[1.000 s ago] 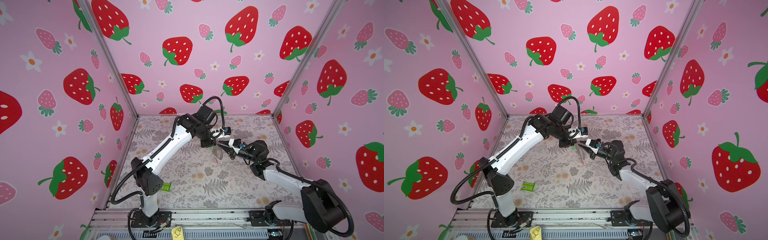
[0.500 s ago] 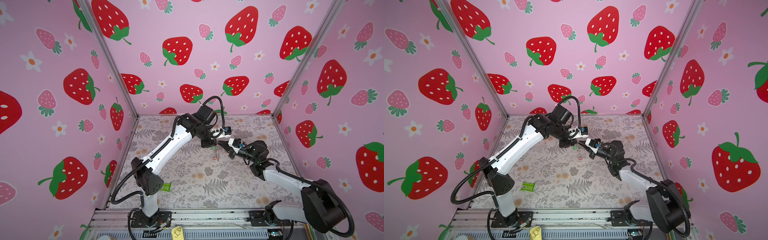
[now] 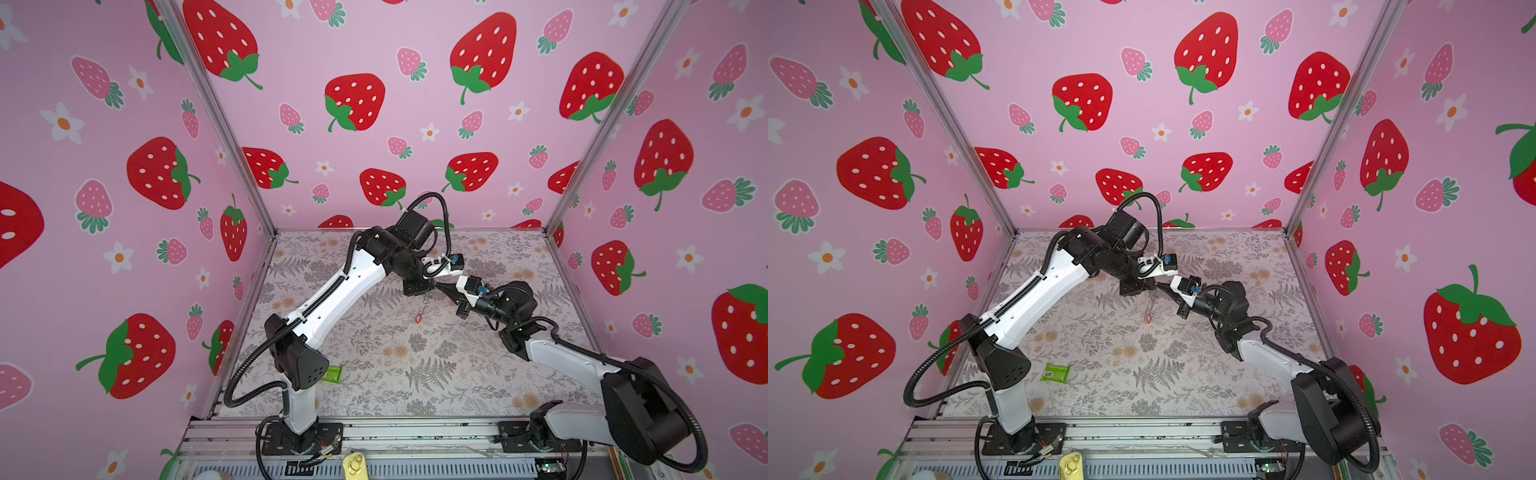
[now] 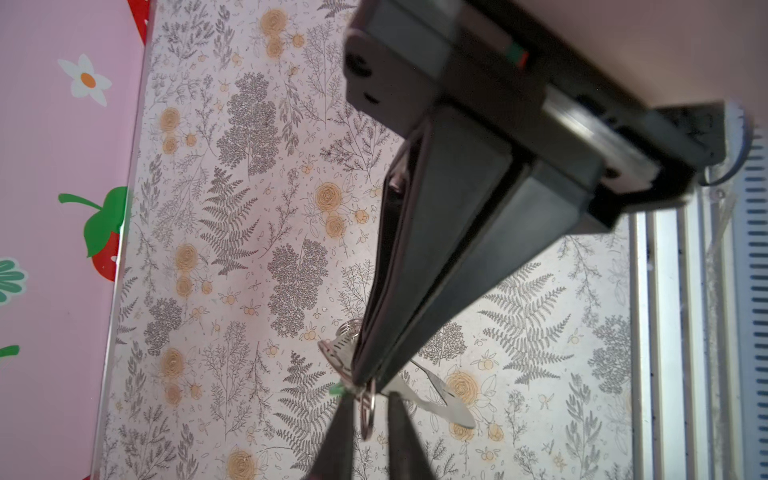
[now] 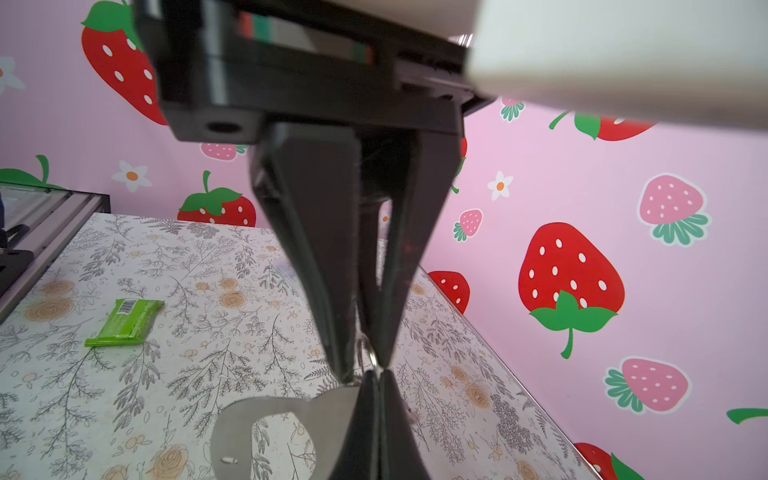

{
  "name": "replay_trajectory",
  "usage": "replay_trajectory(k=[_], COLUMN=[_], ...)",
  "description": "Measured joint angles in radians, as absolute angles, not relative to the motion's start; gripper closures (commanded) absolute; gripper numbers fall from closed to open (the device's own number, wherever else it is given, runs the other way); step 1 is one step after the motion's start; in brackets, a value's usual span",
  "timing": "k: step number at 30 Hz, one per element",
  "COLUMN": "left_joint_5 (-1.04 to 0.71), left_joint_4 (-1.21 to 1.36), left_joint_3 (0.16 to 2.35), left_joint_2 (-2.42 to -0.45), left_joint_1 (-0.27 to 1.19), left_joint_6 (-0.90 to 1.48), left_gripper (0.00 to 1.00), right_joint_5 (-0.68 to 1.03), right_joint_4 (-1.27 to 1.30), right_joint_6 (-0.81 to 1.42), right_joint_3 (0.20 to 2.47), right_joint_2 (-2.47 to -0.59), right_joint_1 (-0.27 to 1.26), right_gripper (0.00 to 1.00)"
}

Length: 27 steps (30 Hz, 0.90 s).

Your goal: Put the keys on the keyring

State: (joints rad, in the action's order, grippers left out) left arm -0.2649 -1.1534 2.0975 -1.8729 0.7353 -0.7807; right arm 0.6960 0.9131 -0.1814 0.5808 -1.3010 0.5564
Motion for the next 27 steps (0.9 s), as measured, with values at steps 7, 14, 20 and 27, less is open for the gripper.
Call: replay_trajectory(k=[7,14,20,27], left_joint_5=[-0.328,-0.533,-0.649,-0.77], left_joint_4=[-0.956,-0.625,-0.433,-0.264], left_joint_3=[1.835,1.463,1.346,1.281], left_joint_2=[-1.73,-1.53,-1.526,-1.514], left_joint_1=[0.643,0.518,0.508,0.508], left_joint_6=[-0.709,-0.596,-0.517,-0.459], left_gripper=[0.58,0.56,0.52,0.58], right_joint_5=[0.701,0.739,0.776,0.775], right_joint_4=[1.027,1.242,1.367,1.406], right_joint_6=[-0.08,0.083,0.189,0.258], right_joint_3=[0.565,0.559,0.566,0.586], right_joint_2=[-1.325,-1.396,-1.458,-1.484], right_joint_1=[0.554,0.546,0.545,0.545], right_gripper=[1.0,1.0,1.0,1.0])
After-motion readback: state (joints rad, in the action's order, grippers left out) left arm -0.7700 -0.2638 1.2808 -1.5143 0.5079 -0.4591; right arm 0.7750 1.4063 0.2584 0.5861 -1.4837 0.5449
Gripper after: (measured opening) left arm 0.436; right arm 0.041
